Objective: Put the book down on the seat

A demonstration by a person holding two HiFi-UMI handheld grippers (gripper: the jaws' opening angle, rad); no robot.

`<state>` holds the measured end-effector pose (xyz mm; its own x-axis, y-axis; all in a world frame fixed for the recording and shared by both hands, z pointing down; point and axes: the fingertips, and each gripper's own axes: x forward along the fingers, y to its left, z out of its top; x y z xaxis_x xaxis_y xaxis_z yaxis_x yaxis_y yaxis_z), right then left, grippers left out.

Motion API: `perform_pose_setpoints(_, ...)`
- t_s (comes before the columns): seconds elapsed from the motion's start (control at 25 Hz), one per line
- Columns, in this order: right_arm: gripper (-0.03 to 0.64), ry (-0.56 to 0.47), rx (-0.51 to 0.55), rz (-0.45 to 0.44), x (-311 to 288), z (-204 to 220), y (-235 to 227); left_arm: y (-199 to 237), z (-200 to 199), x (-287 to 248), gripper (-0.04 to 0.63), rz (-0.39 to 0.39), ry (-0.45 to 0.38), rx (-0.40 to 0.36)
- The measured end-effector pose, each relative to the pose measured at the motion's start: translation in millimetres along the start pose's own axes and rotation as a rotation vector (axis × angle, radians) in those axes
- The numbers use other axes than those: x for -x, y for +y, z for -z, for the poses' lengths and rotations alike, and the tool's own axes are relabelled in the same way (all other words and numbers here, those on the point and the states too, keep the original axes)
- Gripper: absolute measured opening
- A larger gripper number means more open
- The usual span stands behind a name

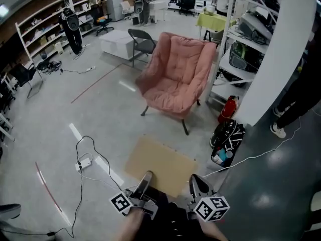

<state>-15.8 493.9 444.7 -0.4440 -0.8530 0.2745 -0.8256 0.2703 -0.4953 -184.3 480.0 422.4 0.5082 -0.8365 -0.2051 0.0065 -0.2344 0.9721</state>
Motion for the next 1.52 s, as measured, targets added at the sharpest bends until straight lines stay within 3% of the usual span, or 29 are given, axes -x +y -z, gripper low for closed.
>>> perform_pose_setpoints(0.24,0.012,-0.013,-0.047,0.018,-7,-2,-9,3,-8,-5,0.225,-0.01,-0.04,0.007)
perform_pose_setpoints(0.76,0.012,-0.022,-0.047,0.064,-56,-43,-44,27,-30,-74,0.225,-0.03,-0.004,0.014)
perform_pose_setpoints(1.52,0.012,-0.024,-0.082,0.136,-205,-121,-81,69,-135,-217,0.225,-0.051,0.024,0.033)
